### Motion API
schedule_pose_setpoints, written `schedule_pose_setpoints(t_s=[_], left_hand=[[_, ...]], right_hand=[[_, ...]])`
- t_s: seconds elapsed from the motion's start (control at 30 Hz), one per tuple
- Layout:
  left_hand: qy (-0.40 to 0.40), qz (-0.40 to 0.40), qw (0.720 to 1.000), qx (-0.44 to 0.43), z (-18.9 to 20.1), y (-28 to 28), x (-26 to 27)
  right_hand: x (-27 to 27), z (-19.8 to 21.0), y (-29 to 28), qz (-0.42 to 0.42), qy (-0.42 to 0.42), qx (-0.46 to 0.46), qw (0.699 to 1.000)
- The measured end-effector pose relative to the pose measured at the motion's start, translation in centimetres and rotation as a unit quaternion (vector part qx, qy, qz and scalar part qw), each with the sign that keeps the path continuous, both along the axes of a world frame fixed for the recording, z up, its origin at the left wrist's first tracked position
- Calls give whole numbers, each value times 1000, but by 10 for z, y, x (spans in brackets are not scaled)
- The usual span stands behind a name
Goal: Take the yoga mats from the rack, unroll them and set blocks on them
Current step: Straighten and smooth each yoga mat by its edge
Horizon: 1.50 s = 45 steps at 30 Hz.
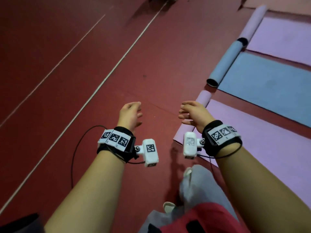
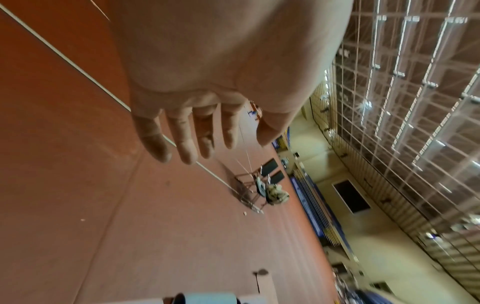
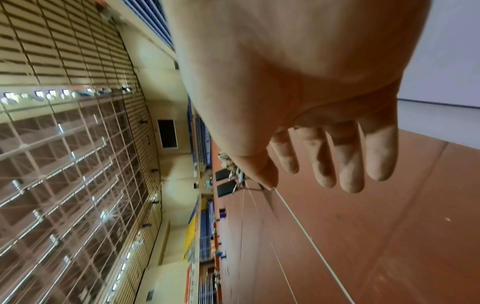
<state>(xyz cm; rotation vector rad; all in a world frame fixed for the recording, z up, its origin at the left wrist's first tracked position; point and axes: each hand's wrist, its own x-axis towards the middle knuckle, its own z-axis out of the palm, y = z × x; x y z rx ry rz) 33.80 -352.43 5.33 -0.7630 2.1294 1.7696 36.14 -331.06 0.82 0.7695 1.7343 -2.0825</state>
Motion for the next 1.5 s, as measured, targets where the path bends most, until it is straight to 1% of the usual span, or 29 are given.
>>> schedule_pose_setpoints(t_s=[0.13,0.2,0.3,0.43,0.57,0.7,0.77,0.87,0.93,1.0,1.07,1.13,1.23,1.3,1.4,1.5], left_hand=[[-18,-89,996,3,-19,28,-90],[-14,-115,993,1,-27,41,-127],[-27,-155,988,-1,-39,59,-183],[-46,-192,980,-3,-41,80,-245],[-46,-256,965,-10,-44,110,-311],[-45,-325,944,-19,-56,147,-384],[-49,-367,929,-15,-63,170,-423],[-55,-441,896,-20,-70,209,-477],[-51,-478,877,-21,-73,240,-510],[-44,-515,855,-42,-81,265,-537],[-42,-564,822,-59,-91,299,-556],[-45,-602,794,-68,-112,340,-571],[-54,-646,757,-87,-148,399,-583],[-58,-665,739,-92,-179,448,-589],[-73,-686,715,-109,-224,509,-600],[-86,-703,693,-133,-263,560,-611]], right_hand=[[-49,-19,18,-86,-14,9,996],[-75,-27,24,-108,-22,9,994],[-114,-36,33,-149,-46,7,988],[-159,-30,44,-177,-61,-2,982],[-206,-30,67,-248,-69,-3,966],[-260,-42,84,-317,-69,-11,946],[-293,-44,92,-367,-65,-19,928],[-334,-48,104,-443,-62,-20,894],[-364,-50,115,-467,-68,-14,882],[-382,-60,125,-488,-72,-31,869],[-394,-71,141,-521,-81,-43,849],[-400,-91,164,-566,-88,-53,818],[-408,-128,196,-602,-109,-65,788],[-419,-158,227,-622,-118,-71,771],[-438,-203,270,-632,-146,-89,756],[-455,-237,307,-647,-161,-110,737]])
